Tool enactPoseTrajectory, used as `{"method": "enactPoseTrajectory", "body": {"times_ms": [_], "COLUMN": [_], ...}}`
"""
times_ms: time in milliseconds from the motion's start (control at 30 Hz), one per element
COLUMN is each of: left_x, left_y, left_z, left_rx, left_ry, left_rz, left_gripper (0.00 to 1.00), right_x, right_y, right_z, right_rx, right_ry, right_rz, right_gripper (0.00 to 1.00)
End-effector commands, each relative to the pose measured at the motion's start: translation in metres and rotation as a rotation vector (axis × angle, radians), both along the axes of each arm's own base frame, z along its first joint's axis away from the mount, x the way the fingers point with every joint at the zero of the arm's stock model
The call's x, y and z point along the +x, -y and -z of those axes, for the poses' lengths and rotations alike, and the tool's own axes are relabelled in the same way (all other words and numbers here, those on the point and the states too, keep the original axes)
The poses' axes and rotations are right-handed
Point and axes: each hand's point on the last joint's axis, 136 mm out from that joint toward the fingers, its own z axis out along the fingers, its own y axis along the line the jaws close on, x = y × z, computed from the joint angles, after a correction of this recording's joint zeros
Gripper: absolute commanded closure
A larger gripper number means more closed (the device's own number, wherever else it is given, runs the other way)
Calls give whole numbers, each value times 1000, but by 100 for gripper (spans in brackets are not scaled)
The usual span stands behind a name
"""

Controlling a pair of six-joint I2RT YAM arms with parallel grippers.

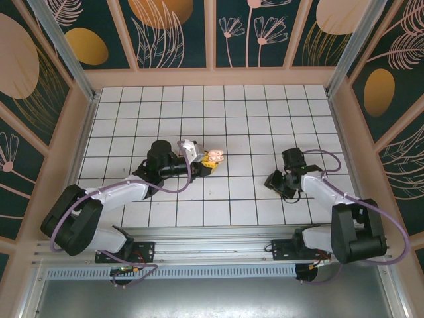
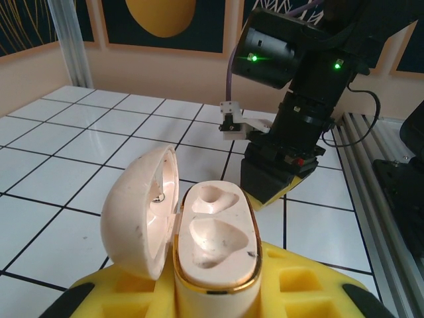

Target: Insert wireless bluetooth earbuds into charging case

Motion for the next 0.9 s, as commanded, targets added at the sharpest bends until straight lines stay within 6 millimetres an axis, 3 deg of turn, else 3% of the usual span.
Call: {"method": "enactPoseTrajectory", "body": {"times_ms": [0, 300, 867], "left_x": [1, 3, 4], "left_y": [3, 3, 2], "left_z": [-16, -12, -9], "left_rx": [-15, -7, 2], "left_ry": [52, 45, 43], "left_rz": [7, 4, -3], "left_gripper": [76, 76, 76], "right_x": [4, 26, 75], "right_y": [12, 29, 10], "right_z": [2, -2, -11], "right_rx": [-57, -83, 15], "right_ry": [4, 67, 166], "right_rz": [3, 38, -7], "right_gripper": [57, 56, 55]}}
